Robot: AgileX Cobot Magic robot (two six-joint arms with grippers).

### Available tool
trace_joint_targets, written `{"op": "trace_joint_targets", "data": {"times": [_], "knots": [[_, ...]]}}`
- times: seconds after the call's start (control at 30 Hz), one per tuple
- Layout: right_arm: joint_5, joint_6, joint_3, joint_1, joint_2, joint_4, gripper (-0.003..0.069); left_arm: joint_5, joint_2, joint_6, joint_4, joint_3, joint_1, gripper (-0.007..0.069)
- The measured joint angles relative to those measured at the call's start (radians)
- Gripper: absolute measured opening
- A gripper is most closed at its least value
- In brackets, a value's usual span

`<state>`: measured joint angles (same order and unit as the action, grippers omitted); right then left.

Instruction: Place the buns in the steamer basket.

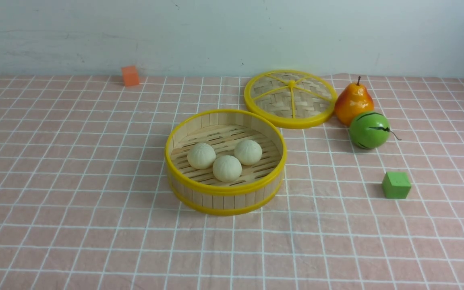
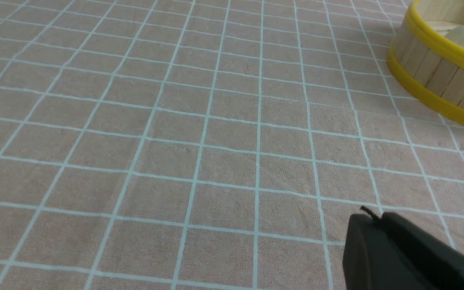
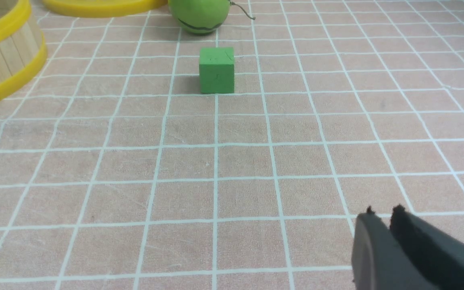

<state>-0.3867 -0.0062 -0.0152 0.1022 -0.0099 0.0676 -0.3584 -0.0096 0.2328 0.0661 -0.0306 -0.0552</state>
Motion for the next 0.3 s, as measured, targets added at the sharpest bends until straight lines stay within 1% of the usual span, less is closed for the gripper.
{"op": "trace_joint_targets", "data": {"times": [0.3], "knots": [[0.0, 0.0, 0.0, 0.0, 0.0, 0.0, 0.0071, 0.0, 0.0, 0.0, 0.0, 0.0, 0.0, 0.0027]]}}
